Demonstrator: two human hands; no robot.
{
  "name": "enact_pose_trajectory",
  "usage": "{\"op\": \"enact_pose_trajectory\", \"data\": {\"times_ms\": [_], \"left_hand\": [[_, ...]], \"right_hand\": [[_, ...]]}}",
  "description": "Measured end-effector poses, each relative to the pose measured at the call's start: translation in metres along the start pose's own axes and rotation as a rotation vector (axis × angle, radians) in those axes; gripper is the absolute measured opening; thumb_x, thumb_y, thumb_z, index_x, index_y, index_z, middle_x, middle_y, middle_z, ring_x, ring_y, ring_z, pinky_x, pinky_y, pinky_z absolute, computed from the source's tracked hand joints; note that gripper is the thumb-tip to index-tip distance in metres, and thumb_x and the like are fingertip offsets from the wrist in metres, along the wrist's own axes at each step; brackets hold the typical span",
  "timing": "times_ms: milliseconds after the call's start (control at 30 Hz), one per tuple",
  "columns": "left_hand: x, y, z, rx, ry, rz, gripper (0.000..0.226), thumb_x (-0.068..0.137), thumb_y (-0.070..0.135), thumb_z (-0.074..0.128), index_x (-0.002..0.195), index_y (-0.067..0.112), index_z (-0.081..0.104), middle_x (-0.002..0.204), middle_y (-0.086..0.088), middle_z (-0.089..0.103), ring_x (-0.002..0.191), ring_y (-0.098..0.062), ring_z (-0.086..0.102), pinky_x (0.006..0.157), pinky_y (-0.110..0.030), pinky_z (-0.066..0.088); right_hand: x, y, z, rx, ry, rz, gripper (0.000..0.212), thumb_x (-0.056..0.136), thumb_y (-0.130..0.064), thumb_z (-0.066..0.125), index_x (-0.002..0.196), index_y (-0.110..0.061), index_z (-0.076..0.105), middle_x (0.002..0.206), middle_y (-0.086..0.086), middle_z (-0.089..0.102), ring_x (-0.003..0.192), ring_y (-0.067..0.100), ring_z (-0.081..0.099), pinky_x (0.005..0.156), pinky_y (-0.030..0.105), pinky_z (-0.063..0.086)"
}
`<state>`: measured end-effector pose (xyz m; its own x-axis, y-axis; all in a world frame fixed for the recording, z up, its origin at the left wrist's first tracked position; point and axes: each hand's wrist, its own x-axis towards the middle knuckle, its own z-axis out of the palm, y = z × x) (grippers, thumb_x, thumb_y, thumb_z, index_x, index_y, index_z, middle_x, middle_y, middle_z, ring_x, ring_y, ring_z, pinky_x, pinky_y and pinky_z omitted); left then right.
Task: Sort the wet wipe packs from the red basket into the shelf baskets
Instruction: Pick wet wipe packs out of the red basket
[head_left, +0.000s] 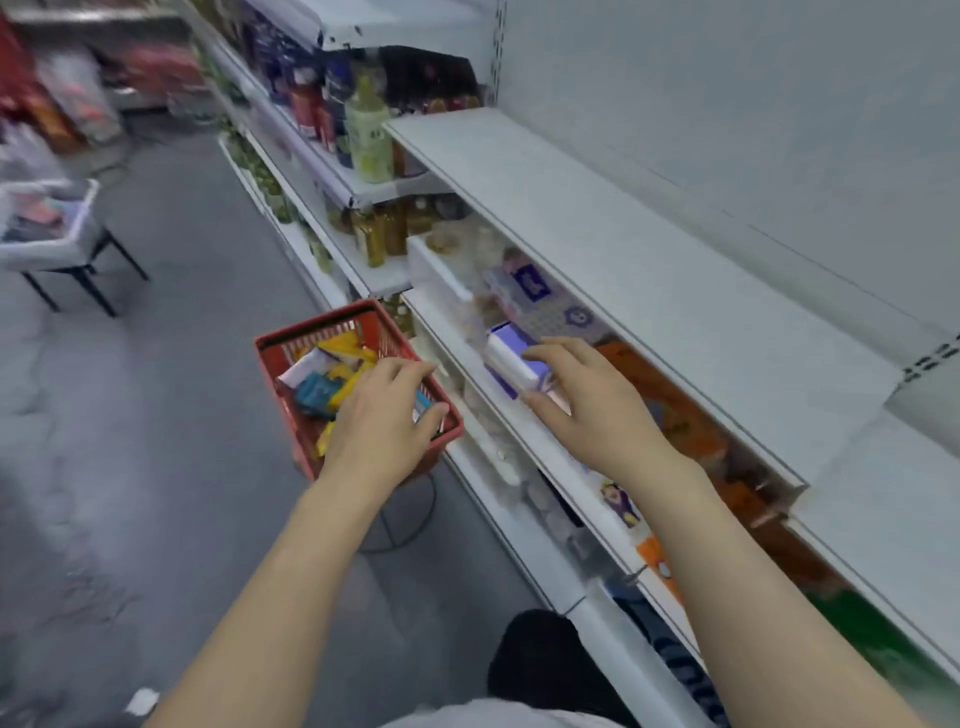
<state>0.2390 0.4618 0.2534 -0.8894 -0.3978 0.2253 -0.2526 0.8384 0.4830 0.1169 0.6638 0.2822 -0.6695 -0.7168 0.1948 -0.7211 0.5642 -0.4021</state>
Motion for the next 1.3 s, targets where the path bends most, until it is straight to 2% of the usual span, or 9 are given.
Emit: {"op": "enact_pose_trajectory", "data": {"times_ms": [167,300,567,800,900,1067,1133,1200,1300], "left_hand": [[0.030,-0.104,0.016,0.039,-0.079,-0.208,0.047,0.085,0.035,0.069,0.128,0.018,0.060,0.124,-0.004,0.059,0.116,-0.028,0.054,0.097,-0.041,0.045],[0.060,-0.171,0.040,-0.013,-0.108,-0.369,0.046,0.083,0.027,0.073,0.125,0.013,0.062,0.121,-0.009,0.060,0.114,-0.030,0.055,0.099,-0.041,0.044],[0.121,-0.271,0.086,-0.137,-0.194,-0.644,0.044,0.086,0.023,0.069,0.127,0.010,0.059,0.123,-0.011,0.058,0.117,-0.028,0.053,0.098,-0.034,0.039],[0.136,-0.327,0.152,-0.288,-0.361,-0.830,0.055,0.088,0.028,0.067,0.137,0.013,0.049,0.133,-0.012,0.052,0.124,-0.028,0.048,0.102,-0.032,0.035],[0.140,-0.348,0.177,-0.319,-0.439,-0.872,0.058,0.091,0.027,0.062,0.144,0.013,0.042,0.140,-0.013,0.048,0.129,-0.029,0.044,0.104,-0.032,0.033],[0.141,-0.375,0.198,-0.345,-0.497,-0.935,0.062,0.094,0.030,0.060,0.147,0.013,0.036,0.145,-0.014,0.044,0.133,-0.029,0.041,0.106,-0.030,0.030],[0.142,-0.376,0.201,-0.361,-0.508,-0.948,0.061,0.094,0.031,0.060,0.148,0.015,0.035,0.146,-0.013,0.043,0.133,-0.030,0.040,0.106,-0.031,0.030],[0.143,-0.380,0.205,-0.369,-0.515,-0.950,0.061,0.094,0.034,0.060,0.147,0.015,0.037,0.143,-0.014,0.045,0.131,-0.031,0.042,0.105,-0.033,0.033],[0.146,-0.388,0.213,-0.440,-0.510,-0.997,0.060,0.092,0.039,0.061,0.144,0.018,0.041,0.141,-0.010,0.050,0.125,-0.029,0.051,0.105,-0.040,0.042]], "right_hand": [[0.086,-0.017,0.080,0.035,-0.170,-0.008,0.040,0.093,-0.031,0.064,0.131,-0.018,0.057,0.136,0.001,0.054,0.127,0.019,0.049,0.099,0.033,0.042],[0.164,-0.010,0.153,0.057,-0.324,-0.005,0.039,0.091,-0.028,0.065,0.127,-0.016,0.059,0.129,0.005,0.057,0.121,0.024,0.053,0.098,0.040,0.046],[0.285,0.007,0.279,-0.039,-0.764,0.107,0.041,0.094,-0.034,0.061,0.131,-0.016,0.057,0.135,0.010,0.054,0.120,0.028,0.054,0.098,0.038,0.046],[0.310,0.012,0.380,0.041,-1.025,0.239,0.046,0.091,-0.040,0.066,0.130,-0.016,0.059,0.130,0.007,0.061,0.113,0.023,0.060,0.091,0.036,0.050],[0.308,0.004,0.422,0.113,-1.059,0.311,0.047,0.089,-0.039,0.069,0.129,-0.015,0.059,0.128,0.006,0.063,0.110,0.022,0.062,0.088,0.031,0.048],[0.294,-0.006,0.473,-0.037,-1.276,0.286,0.063,0.083,-0.045,0.075,0.128,-0.010,0.048,0.119,0.012,0.060,0.104,0.031,0.059,0.075,0.038,0.048],[0.288,-0.007,0.481,-0.144,-1.283,0.251,0.065,0.075,-0.046,0.080,0.120,-0.012,0.047,0.107,0.010,0.060,0.097,0.032,0.061,0.067,0.038,0.043],[0.287,-0.008,0.483,-0.142,-1.220,0.255,0.049,0.077,-0.040,0.079,0.108,-0.012,0.053,0.092,0.008,0.059,0.089,0.032,0.062,0.063,0.037,0.042],[0.301,0.000,0.469,0.083,-0.957,0.450,0.022,0.084,-0.027,0.074,0.100,-0.013,0.069,0.083,0.001,0.062,0.078,0.022,0.061,0.057,0.030,0.042]]}}
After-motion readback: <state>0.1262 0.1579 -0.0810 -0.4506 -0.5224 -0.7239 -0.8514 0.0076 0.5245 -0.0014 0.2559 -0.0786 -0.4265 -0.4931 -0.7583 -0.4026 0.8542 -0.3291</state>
